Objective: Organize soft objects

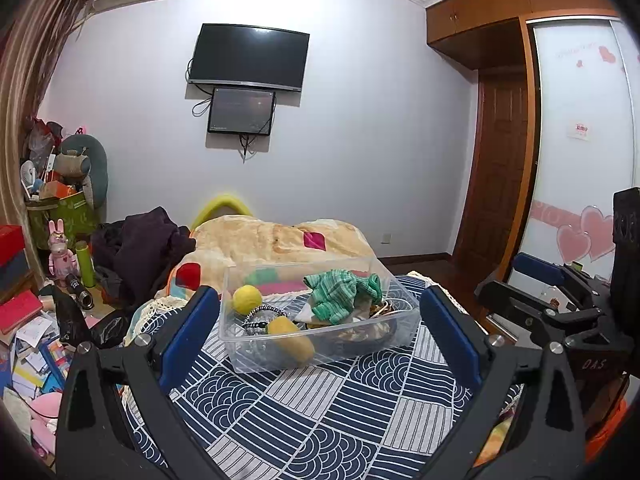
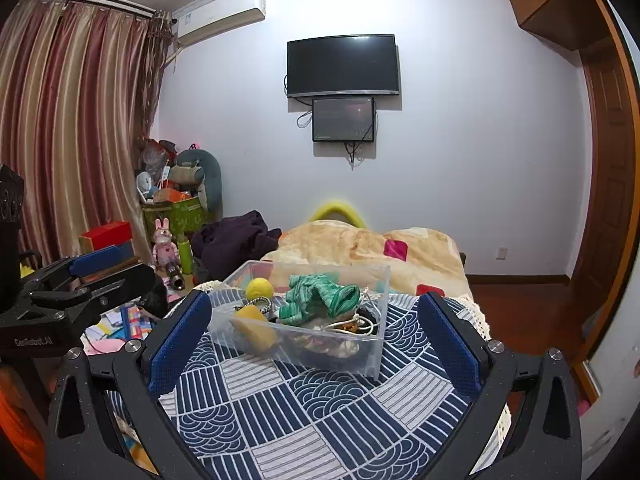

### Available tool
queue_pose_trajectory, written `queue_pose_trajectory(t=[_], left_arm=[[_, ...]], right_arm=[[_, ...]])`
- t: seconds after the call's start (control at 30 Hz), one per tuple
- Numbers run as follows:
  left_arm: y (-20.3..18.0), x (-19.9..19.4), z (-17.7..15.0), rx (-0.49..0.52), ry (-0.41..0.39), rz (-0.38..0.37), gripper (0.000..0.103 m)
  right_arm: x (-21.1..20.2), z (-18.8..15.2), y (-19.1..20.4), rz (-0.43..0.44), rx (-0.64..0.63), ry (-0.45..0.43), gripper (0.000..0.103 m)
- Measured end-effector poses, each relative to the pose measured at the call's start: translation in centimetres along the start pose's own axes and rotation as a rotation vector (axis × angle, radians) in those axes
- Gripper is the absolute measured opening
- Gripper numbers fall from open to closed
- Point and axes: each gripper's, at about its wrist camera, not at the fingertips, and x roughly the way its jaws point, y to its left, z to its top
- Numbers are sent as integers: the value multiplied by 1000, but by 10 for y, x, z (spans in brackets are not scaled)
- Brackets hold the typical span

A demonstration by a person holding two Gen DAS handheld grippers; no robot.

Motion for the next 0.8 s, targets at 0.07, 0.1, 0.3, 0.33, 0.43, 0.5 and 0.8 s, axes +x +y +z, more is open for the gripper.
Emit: queue_pose_trajectory(t=[0.07, 0.1, 0.3, 0.33, 0.43, 0.5, 0.8], left_arm=[[-2, 0, -1, 6, 0, 0, 102], [-2, 0, -1, 9, -1, -1, 102], [-5, 0, -2, 14, -1, -1, 102], [-5, 0, -2, 14, -1, 0, 102], [-5, -1, -2, 13, -1, 0, 102], [-5, -1, -2, 15, -2, 1, 102], [-7, -2, -3, 19, -6, 2, 102]], right_arm=[[-1, 0, -1, -3, 0, -1, 103], [0, 0, -1, -2, 1, 0, 103], [-1, 0, -1, -3, 1, 0, 103], [-1, 0, -1, -3, 0, 0, 103], [0, 0, -1, -3, 1, 0, 103], [0, 0, -1, -2, 1, 1, 103], [0, 0, 1, 0, -1, 2, 103]])
